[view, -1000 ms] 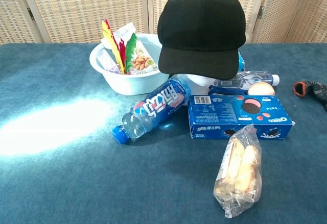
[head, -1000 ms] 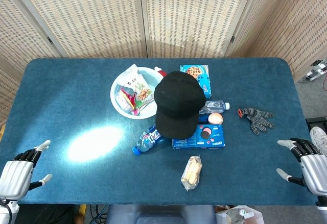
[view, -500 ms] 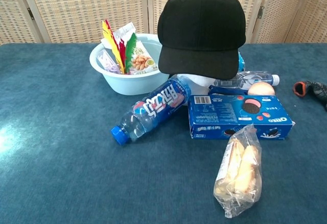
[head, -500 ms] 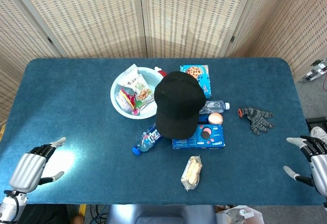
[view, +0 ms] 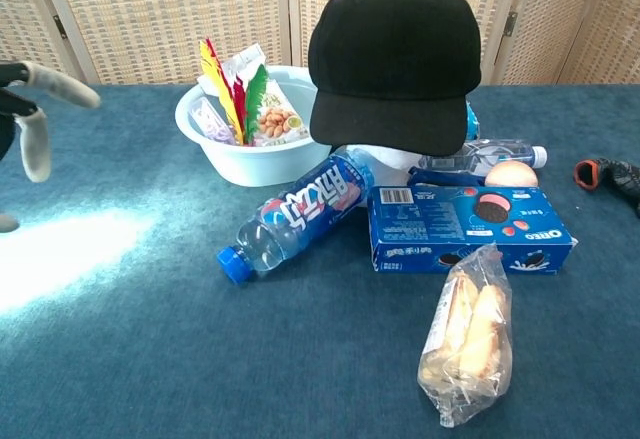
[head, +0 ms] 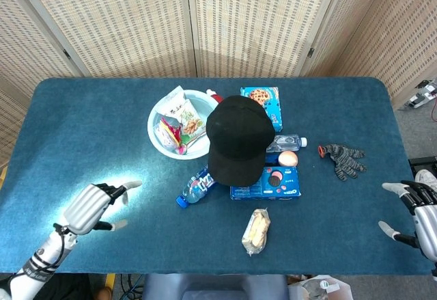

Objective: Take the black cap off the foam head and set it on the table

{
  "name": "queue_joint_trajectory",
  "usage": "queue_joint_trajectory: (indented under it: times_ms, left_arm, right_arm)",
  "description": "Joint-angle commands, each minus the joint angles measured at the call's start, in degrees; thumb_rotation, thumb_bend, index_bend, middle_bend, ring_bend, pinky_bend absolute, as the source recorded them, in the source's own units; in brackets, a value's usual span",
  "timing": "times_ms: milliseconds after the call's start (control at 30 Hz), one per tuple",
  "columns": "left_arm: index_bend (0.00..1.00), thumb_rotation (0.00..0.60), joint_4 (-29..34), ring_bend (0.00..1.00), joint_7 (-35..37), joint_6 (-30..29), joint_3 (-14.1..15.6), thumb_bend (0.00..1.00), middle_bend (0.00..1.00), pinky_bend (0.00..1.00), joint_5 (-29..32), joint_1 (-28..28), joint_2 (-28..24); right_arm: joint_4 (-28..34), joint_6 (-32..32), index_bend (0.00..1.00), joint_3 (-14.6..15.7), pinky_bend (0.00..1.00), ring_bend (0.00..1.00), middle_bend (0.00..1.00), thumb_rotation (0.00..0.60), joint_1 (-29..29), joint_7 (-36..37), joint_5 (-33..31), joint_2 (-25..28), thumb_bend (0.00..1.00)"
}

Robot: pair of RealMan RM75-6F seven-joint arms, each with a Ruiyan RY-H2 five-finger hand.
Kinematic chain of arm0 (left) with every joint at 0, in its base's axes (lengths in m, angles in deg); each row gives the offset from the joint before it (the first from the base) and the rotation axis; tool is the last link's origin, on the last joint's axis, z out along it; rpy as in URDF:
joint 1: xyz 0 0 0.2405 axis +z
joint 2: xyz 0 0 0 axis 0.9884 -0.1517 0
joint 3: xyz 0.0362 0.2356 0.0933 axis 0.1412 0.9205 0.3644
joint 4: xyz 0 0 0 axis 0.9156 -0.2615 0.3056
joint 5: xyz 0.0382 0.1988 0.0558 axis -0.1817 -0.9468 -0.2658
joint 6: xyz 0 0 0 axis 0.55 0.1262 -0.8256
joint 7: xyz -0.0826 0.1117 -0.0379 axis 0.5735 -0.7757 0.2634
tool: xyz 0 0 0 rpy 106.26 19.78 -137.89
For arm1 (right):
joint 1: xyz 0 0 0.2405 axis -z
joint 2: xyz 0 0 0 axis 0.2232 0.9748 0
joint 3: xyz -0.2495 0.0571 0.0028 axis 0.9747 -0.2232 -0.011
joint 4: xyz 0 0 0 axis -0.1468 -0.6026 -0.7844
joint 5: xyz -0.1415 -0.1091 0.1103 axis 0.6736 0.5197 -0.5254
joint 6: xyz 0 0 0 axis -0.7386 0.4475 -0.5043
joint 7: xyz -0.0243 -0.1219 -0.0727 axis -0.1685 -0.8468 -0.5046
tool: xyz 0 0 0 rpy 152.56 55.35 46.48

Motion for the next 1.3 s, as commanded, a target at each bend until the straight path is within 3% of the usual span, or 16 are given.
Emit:
queue_joint_trajectory:
  times_ms: [33, 100, 167, 667, 1067, 1300]
  left_arm:
    - [0.3, 0.6, -3.3, 0.84, 3.1, 1.4, -1.2, 0.0, 0.83, 0.86, -2.5, -4.1, 3.9]
    - [0.31, 0.6, -4.4, 0.89, 3.6, 2.2, -1.3, 0.0, 0.88, 0.97, -3.3, -5.8, 5.3]
    - [0.33, 0.6, -5.3, 0.93, 3.9, 3.1, -1.5, 0.0, 0.91, 1.0, -3.7, -7.6, 6.8]
    - [0.4, 0.6, -20.9, 0.99, 2.7, -1.3, -5.9, 0.0, 0.98, 1.0, -4.1, -16.7, 24.7]
    - [0.41, 0.6, -29.3, 1.0, 0.7, 1.3, -7.7, 0.0, 0.98, 1.0, 0.0, -22.8, 32.7]
    - [0.43, 0.6, -35.6, 1.0, 1.6, -0.3, -8.1, 0.0, 0.99, 1.0, 1.0, -25.4, 37.1]
  right_arm:
    - [0.0, 0.0, 0.28, 0.0, 0.21, 0.19, 0.31, 0.6, 0.1, 0.0, -0.1, 0.0, 0.14]
    - [-0.1, 0.1, 0.28, 0.1, 0.21, 0.19, 0.31, 0.6, 0.1, 0.0, -0.2, -0.1, 0.14]
    - [-0.2, 0.3, 0.28, 0.1, 0.21, 0.19, 0.31, 0.6, 0.1, 0.0, -0.3, -0.2, 0.14]
    - [-0.5, 1.5, 0.28, 0.2, 0.21, 0.19, 0.31, 0.6, -0.2, -0.1, -0.6, -0.7, 0.14]
    - [-0.7, 1.8, 0.28, 0.1, 0.21, 0.19, 0.31, 0.6, -0.1, 0.2, -1.3, -0.5, 0.14]
    - [-1.4, 2.0, 0.28, 0.1, 0.21, 0.19, 0.31, 0.6, 0.0, 0.9, -1.8, -0.6, 0.14]
